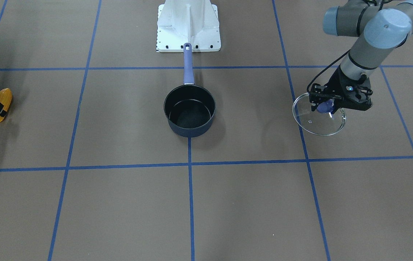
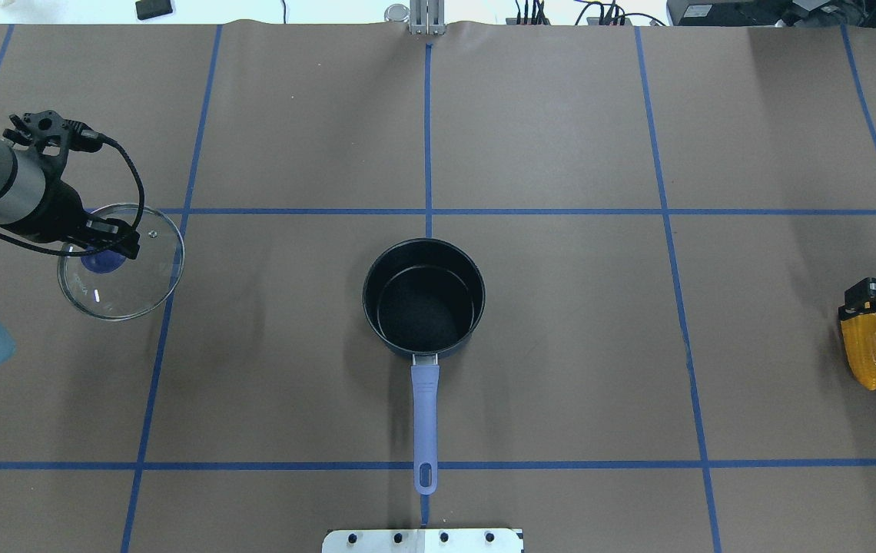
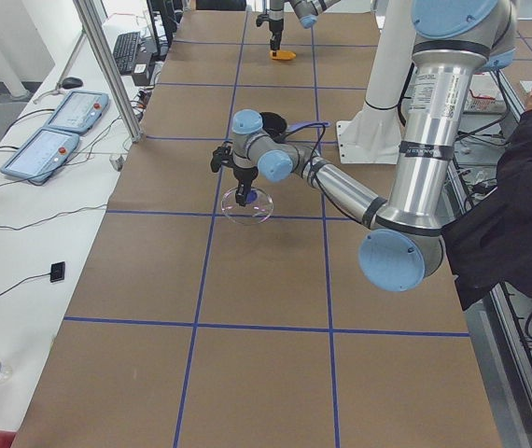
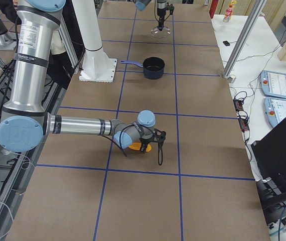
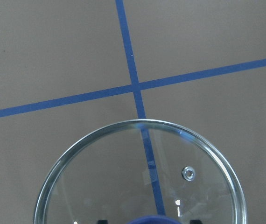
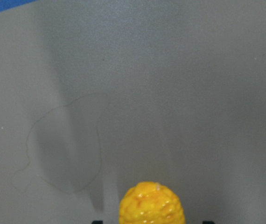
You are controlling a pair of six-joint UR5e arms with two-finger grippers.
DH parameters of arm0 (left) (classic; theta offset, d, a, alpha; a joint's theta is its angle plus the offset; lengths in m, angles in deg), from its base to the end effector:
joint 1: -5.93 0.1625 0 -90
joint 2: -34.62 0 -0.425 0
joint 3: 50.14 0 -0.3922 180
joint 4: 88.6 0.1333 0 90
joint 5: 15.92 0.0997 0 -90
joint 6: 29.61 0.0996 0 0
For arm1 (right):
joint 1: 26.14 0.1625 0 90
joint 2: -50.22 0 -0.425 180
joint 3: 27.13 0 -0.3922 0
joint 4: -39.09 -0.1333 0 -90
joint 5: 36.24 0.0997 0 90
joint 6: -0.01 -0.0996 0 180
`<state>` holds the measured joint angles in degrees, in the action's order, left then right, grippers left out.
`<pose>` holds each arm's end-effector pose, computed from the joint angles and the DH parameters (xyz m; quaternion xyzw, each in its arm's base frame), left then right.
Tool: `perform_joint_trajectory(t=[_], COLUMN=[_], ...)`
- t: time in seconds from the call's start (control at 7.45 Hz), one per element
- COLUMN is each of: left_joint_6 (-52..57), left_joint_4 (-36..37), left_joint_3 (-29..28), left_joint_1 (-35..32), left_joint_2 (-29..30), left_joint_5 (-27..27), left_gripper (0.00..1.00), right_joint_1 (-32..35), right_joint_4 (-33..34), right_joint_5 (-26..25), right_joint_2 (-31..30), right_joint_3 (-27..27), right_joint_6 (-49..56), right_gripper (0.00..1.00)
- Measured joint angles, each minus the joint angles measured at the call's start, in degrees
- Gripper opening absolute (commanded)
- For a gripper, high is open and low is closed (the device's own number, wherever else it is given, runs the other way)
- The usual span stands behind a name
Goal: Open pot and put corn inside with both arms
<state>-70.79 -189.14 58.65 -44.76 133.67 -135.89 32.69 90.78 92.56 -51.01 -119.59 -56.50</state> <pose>0.2809 -0.4749 0.4048 0.0846 0.3915 0.0701 0.9136 -0.1618 -0.4045 0.6575 -0.0490 -0.3982 0.1174 0.9084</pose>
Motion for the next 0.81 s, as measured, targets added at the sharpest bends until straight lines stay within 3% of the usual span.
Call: perform_joint_trajectory(t=[0.27,0.81], left_joint_6=[0.2,3.8], left_joint_4=[-0.3,-1.4], left_joint_3=[-0.6,-2.6], left_joint_1=[-0.1,-1.4], left_joint_2=[-0.1,-1.0], left_joint_5=[0.0,-0.1], left_gripper=[0.55,0.54], right_joint_1=[0.0,0.0], right_joint_4=[0.0,0.4], right_joint_5=[0.0,0.5], right_joint_2=[0.1,0.6], right_joint_3=[0.0,-2.0], right_joint_6=[0.1,-0.2], right_gripper=[0.36,0.33])
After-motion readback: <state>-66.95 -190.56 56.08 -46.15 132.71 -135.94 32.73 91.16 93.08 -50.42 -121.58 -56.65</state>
